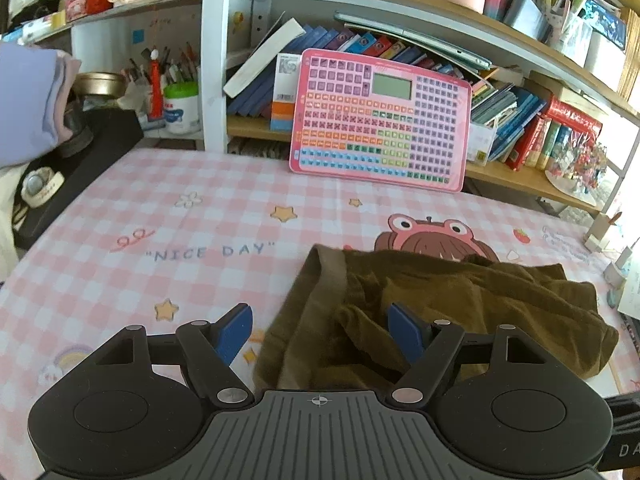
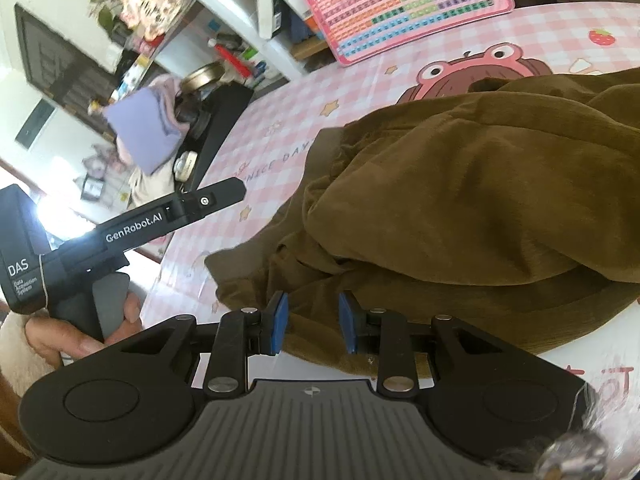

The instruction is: Fold clothes

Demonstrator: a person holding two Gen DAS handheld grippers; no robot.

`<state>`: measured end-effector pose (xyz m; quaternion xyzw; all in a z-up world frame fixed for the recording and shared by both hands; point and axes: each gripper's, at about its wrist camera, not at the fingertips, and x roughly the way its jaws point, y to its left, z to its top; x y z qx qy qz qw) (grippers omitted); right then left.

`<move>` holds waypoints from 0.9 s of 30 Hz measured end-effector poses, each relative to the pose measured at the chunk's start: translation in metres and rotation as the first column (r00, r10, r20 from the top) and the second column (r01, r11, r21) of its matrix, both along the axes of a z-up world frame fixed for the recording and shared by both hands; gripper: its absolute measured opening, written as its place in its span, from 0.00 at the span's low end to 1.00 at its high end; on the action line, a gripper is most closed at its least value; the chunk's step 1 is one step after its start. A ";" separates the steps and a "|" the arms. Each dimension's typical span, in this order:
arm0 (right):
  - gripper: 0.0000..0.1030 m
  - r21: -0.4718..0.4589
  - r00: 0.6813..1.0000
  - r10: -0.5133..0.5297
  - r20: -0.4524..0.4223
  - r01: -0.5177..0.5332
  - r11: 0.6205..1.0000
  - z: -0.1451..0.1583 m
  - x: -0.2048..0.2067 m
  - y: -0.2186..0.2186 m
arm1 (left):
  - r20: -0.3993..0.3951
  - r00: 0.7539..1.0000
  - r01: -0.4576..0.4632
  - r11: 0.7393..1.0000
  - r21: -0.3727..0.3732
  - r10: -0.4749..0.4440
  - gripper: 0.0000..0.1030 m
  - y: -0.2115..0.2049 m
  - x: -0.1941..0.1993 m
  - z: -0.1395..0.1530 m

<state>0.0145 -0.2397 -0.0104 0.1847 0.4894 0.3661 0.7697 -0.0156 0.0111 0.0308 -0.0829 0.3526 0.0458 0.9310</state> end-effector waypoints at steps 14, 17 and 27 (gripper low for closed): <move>0.33 -0.177 0.937 -0.315 0.149 0.339 0.924 0.011 -0.024 0.127 | 0.001 0.983 0.180 0.974 -0.141 -0.181 0.75 0.096 0.039 -0.022; 0.37 -0.291 0.905 -0.366 0.217 0.418 0.861 0.004 -0.022 0.175 | -0.023 0.971 0.232 0.966 -0.114 -0.236 0.75 0.115 0.044 -0.025; 0.26 -0.531 0.915 -0.307 0.261 0.402 0.746 -0.021 -0.056 0.202 | -0.020 0.875 0.481 0.872 -0.092 -0.484 0.71 0.123 0.049 -0.029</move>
